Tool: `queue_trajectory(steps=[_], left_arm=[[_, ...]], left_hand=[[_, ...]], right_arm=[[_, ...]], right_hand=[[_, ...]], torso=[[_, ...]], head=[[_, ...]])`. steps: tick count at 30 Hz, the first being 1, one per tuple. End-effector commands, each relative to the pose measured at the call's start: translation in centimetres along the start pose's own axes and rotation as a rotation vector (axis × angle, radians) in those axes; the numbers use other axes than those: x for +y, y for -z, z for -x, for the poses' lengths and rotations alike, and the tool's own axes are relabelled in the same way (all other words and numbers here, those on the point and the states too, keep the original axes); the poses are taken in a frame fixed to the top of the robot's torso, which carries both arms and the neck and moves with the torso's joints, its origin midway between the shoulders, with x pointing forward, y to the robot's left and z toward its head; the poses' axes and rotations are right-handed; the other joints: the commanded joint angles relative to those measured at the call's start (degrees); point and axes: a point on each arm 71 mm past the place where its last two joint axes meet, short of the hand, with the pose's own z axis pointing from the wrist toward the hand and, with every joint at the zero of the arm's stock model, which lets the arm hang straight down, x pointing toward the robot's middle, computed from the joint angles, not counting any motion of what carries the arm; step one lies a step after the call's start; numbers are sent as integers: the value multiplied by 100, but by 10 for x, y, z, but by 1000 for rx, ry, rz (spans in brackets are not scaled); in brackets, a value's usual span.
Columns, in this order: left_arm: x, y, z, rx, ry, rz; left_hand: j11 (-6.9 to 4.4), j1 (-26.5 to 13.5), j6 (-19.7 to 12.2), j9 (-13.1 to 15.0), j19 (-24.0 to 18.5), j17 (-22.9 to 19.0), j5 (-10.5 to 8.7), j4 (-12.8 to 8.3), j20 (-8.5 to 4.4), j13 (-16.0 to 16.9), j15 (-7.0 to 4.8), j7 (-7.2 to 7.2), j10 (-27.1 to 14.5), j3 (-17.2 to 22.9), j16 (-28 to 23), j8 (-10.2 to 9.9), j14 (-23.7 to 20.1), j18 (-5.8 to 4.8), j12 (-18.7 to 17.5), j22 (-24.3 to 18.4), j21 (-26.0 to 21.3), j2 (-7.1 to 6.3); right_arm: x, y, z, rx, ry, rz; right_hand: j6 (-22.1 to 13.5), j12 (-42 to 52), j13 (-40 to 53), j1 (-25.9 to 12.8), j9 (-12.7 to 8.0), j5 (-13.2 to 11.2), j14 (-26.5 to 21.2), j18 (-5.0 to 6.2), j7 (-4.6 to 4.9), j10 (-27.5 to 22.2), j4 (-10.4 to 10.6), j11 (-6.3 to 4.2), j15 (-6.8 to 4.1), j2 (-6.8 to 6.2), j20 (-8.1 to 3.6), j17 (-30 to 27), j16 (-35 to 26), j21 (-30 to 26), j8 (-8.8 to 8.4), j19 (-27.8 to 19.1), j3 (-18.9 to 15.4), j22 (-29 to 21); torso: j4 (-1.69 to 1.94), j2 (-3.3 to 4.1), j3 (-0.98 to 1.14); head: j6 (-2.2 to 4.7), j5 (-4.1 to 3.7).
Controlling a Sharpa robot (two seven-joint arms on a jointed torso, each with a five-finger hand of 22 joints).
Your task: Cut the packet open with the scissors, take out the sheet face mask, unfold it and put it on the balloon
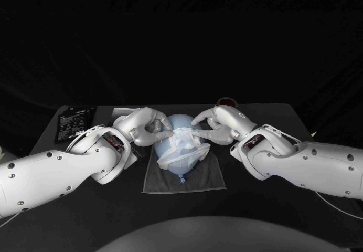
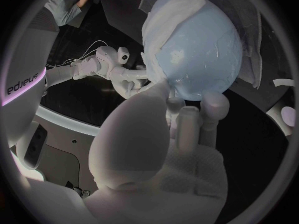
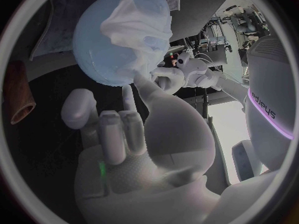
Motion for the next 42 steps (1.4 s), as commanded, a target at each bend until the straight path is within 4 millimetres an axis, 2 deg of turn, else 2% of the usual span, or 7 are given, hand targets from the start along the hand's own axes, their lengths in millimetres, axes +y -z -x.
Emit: queue_trajectory(steps=[1, 7, 15, 19, 29, 37, 42], left_arm=[[-2, 0, -2, 19, 24, -15], [-2, -1, -2, 10, 25, -23], [-2, -1, -1, 2, 29, -33], [-2, -1, -1, 2, 31, -33], [-1, -1, -1, 2, 37, -28], [-1, -1, -1, 4, 45, -22], [-1, -1, -1, 6, 53, -24]], left_hand=[[-96, -92, 61, 10, 23, 85, 32, -45, -33, 70, -45, -11, 160, 206, 46, 5, 69, -61, 60, 39, 37, -146], [-119, -437, 174, 38, 192, 360, 18, -309, -64, 447, -80, -32, 521, 998, 151, 82, 197, -108, 239, 307, 221, -446], [-151, -900, 236, 109, 268, 500, 42, -706, -89, 668, -106, -61, 722, 1759, 197, 137, 262, -132, 312, 456, 334, -655], [-157, -941, 235, 117, 269, 504, 34, -742, -90, 672, -106, -58, 725, 1805, 198, 143, 264, -133, 310, 462, 338, -662], [-157, -1019, 233, 133, 270, 511, 34, -807, -92, 683, -107, -58, 733, 1879, 199, 154, 267, -134, 308, 470, 344, -673], [-153, -1073, 226, 143, 263, 498, 33, -836, -92, 694, -105, -52, 741, 1915, 193, 160, 264, -132, 309, 464, 342, -671], [-148, -1104, 216, 150, 249, 486, 33, -848, -92, 684, -101, -44, 732, 1930, 188, 164, 260, -128, 300, 445, 332, -669]], right_arm=[[2, 0, 1, -19, 4, 19], [2, -1, -2, 29, 5, 14], [3, -1, -7, 82, 9, 17], [4, -1, -8, 94, 11, 20], [12, -1, -11, 121, 41, 75], [16, -1, -10, 95, 71, 109], [16, -2, -8, 52, 66, 112]], right_hand=[[-32, 20, 1508, -22, -8, -28, 608, 42, 28, 598, 39, 8, -30, -16, -14, 1505, 20, -17, -42, -23, -12, 681], [-35, 20, 1508, -62, -16, -34, 608, 41, 34, 598, 69, 15, -22, -51, -10, 1505, 20, -18, -54, -24, -54, 681], [38, 20, 1508, -63, -7, -35, 608, 36, 9, 598, 94, 0, -27, -50, -9, 1505, 20, 7, -24, -14, -77, 688], [155, 20, 1508, 14, 10, -32, 608, 36, -42, 598, 93, -41, -55, 6, -23, 1505, 20, 27, 31, -4, -51, 693], [588, 20, 1508, 405, 125, -33, 608, 6, -282, 598, -49, -253, -233, 277, -166, 1505, 20, 211, 303, 90, 240, 746], [522, 20, 1508, 412, 194, -32, 608, -40, -267, 598, -7, -257, -258, 466, -217, 1505, 20, 420, 385, 204, 493, 805], [506, 20, 1508, 348, 242, -32, 608, -56, -270, 598, 41, -258, -260, 504, -223, 1505, 20, 502, 448, 250, 662, 827]], torso=[[4, 0, 0], [0, -4, -3], [1, -3, -3], [8, -2, 0], [3, -1, -3], [2, -1, -3], [2, 1, -1]], head=[[1, 1], [1, 5], [1, -15], [1, -20], [1, -24], [1, -30], [1, -31]])
